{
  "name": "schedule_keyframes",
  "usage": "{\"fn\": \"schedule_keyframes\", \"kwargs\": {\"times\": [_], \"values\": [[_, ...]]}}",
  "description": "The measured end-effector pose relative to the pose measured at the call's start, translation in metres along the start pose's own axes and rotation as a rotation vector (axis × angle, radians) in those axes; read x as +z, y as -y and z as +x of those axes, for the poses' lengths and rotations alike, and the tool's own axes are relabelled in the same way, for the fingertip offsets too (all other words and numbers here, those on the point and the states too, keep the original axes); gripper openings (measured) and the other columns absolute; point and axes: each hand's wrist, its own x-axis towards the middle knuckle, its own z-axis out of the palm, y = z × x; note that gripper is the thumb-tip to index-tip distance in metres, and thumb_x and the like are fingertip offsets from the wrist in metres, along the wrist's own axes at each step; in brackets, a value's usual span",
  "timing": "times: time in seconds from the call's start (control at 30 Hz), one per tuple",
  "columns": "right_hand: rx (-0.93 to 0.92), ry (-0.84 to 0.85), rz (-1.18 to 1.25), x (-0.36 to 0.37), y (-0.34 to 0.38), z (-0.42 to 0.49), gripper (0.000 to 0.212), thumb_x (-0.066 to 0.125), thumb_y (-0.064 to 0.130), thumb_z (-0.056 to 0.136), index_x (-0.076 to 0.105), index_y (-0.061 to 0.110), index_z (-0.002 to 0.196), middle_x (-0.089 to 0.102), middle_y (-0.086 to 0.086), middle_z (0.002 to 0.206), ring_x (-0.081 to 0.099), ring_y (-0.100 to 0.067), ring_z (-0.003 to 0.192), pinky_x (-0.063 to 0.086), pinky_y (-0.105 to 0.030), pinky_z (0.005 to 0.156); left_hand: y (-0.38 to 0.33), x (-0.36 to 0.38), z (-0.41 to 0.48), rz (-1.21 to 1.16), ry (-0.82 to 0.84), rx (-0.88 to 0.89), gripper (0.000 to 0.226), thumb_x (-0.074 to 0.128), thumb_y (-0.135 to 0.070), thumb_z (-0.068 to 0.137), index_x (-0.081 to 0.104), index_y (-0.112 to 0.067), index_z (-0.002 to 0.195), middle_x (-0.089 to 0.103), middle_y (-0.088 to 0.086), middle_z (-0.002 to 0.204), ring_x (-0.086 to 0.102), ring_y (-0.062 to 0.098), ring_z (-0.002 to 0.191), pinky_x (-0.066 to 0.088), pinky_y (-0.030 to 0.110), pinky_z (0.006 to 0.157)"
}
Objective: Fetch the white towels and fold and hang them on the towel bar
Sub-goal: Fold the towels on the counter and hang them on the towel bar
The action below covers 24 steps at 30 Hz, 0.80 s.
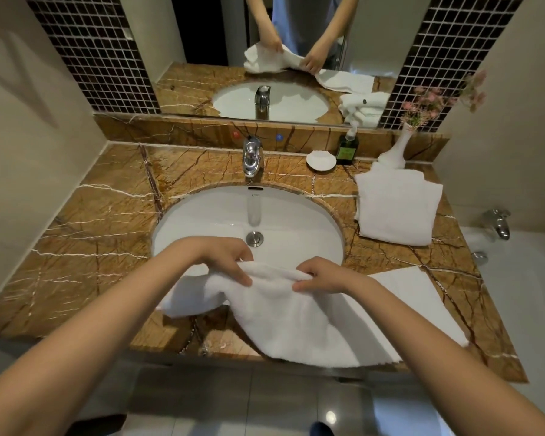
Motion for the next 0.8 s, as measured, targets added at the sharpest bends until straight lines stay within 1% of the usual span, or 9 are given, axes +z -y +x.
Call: {"fn": "schedule_keyframes", "kwargs": {"times": [0.07,0.13,0.23,0.33,0.4,0.57,0.67,0.7,0.8], "values": [[0.003,0.007,-0.011,0.005,0.007,0.011,0.015,0.065,0.023,0.089,0.06,0.012,0.079,0.054,0.001,0.081,0.049,-0.012,0.075,0.034,-0.027,0.064,0.002,-0.01,-0.006,-0.113,0.118,-0.159,0.013,0.07,-0.029,0.084,0.064,-0.019,0.08,0.068,-0.007,0.077,0.066,0.009,0.067,0.05,0.02,0.052],[0.023,0.0,-0.05,0.011,0.011,0.023,0.016,0.063,0.022,0.089,0.064,0.006,0.087,0.056,-0.001,0.086,0.05,-0.014,0.079,0.035,-0.028,0.067,0.01,-0.014,-0.004,-0.095,0.146,-0.277,0.023,0.073,-0.036,0.081,0.065,-0.014,0.08,0.068,-0.006,0.071,0.066,0.013,0.066,0.051,0.022,0.054],[0.093,-0.043,-0.103,0.027,0.01,0.037,0.009,0.06,0.022,0.087,0.065,0.014,0.09,0.061,-0.003,0.093,0.054,-0.018,0.087,0.037,-0.028,0.07,0.034,-0.004,0.008,0.247,-0.022,-0.302,0.044,0.076,-0.048,0.073,0.061,-0.007,0.077,0.055,-0.003,0.068,0.054,0.019,0.067,0.04,0.026,0.056],[0.145,-0.079,-0.181,0.045,0.006,0.046,0.003,0.057,0.025,0.09,0.059,0.023,0.089,0.064,-0.005,0.108,0.058,-0.023,0.101,0.038,-0.03,0.074,0.065,0.017,0.019,0.357,-0.154,-0.302,0.042,0.073,-0.043,0.076,0.062,-0.016,0.106,0.059,-0.001,0.107,0.056,0.02,0.1,0.042,0.027,0.075],[0.156,-0.105,-0.223,0.051,0.005,0.049,0.004,0.056,0.027,0.091,0.055,0.025,0.088,0.064,-0.004,0.11,0.057,-0.024,0.104,0.037,-0.03,0.073,0.083,0.029,0.023,0.327,-0.209,-0.31,0.04,0.07,-0.04,0.078,0.06,-0.022,0.112,0.058,-0.004,0.117,0.054,0.019,0.109,0.043,0.03,0.08],[0.176,-0.103,-0.322,0.056,0.005,0.054,0.017,0.055,0.027,0.09,0.045,0.025,0.077,0.062,-0.003,0.109,0.056,-0.024,0.104,0.034,-0.03,0.071,0.106,0.045,0.023,0.316,-0.31,-0.296,0.039,0.064,-0.053,0.079,0.062,-0.019,0.098,0.06,-0.006,0.101,0.056,0.017,0.096,0.044,0.03,0.072],[0.185,-0.101,-0.352,0.059,0.003,0.055,0.026,0.054,0.026,0.09,0.04,0.025,0.068,0.056,0.001,0.094,0.055,-0.023,0.098,0.033,-0.03,0.07,0.125,0.042,0.009,0.029,-0.283,-0.284,0.047,0.073,-0.057,0.067,0.047,-0.019,0.063,0.042,-0.005,0.065,0.043,0.015,0.063,0.028,0.027,0.058],[0.187,-0.1,-0.356,0.06,0.004,0.056,0.03,0.054,0.025,0.089,0.037,0.026,0.065,0.052,0.004,0.09,0.053,-0.022,0.093,0.033,-0.03,0.07,0.131,0.038,-0.001,-0.052,-0.257,-0.28,0.05,0.076,-0.055,0.065,0.042,-0.018,0.06,0.038,-0.004,0.062,0.039,0.015,0.06,0.024,0.026,0.057],[0.224,-0.094,-0.349,0.06,0.006,0.055,0.027,0.057,0.018,0.077,0.036,0.024,0.063,0.048,0.008,0.076,0.049,-0.019,0.082,0.032,-0.03,0.066,0.137,0.029,-0.023,-0.118,-0.188,-0.263,0.035,0.08,-0.04,0.07,0.053,-0.017,0.069,0.048,-0.006,0.068,0.044,0.009,0.061,0.029,0.017,0.053]]}}
